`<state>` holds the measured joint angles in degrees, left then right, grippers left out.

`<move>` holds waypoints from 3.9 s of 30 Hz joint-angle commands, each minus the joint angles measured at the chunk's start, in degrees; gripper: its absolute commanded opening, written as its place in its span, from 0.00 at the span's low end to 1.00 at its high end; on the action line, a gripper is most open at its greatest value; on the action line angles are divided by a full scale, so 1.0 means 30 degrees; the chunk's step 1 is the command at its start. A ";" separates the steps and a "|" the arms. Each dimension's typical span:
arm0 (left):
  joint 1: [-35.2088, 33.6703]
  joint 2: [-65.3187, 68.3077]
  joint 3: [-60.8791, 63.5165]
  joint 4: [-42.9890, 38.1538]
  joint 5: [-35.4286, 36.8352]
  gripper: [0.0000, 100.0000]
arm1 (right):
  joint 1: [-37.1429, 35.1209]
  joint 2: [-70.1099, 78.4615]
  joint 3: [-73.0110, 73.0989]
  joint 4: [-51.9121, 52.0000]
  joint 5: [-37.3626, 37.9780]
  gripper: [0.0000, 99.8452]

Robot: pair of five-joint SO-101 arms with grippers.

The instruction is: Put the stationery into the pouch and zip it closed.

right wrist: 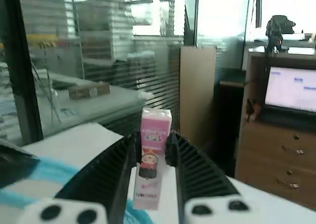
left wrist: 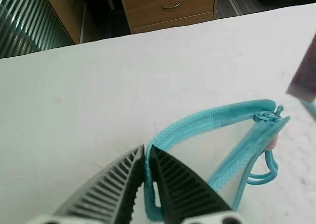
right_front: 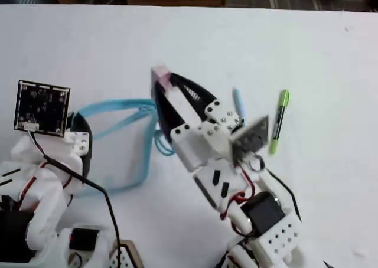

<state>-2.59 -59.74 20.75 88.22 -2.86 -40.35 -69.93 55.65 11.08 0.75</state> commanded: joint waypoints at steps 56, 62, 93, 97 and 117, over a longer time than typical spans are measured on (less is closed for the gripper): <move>-0.0044 0.0073 0.0791 0.0615 -0.0147 0.03 | 0.0366 0.6051 -1.1692 0.9832 -0.5011 0.19; -0.0044 0.0073 0.0791 0.0586 -0.0147 0.03 | 0.5729 0.8366 -1.7143 1.4139 -0.4454 0.19; 0.0044 0.0073 0.0791 0.0527 -0.0147 0.03 | 1.1150 3.1751 -2.8718 2.9407 0.0000 0.19; 0.0015 0.0073 0.0791 0.0557 -0.0147 0.03 | 1.1267 3.3626 -2.8894 2.7795 0.1700 0.19; -0.0044 0.0073 0.0791 0.0615 -0.0147 0.03 | 1.1062 4.1509 -3.5810 2.5275 0.4278 0.19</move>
<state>-2.59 -59.74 20.75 88.22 -2.86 -6.95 53.67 -47.38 86.24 13.14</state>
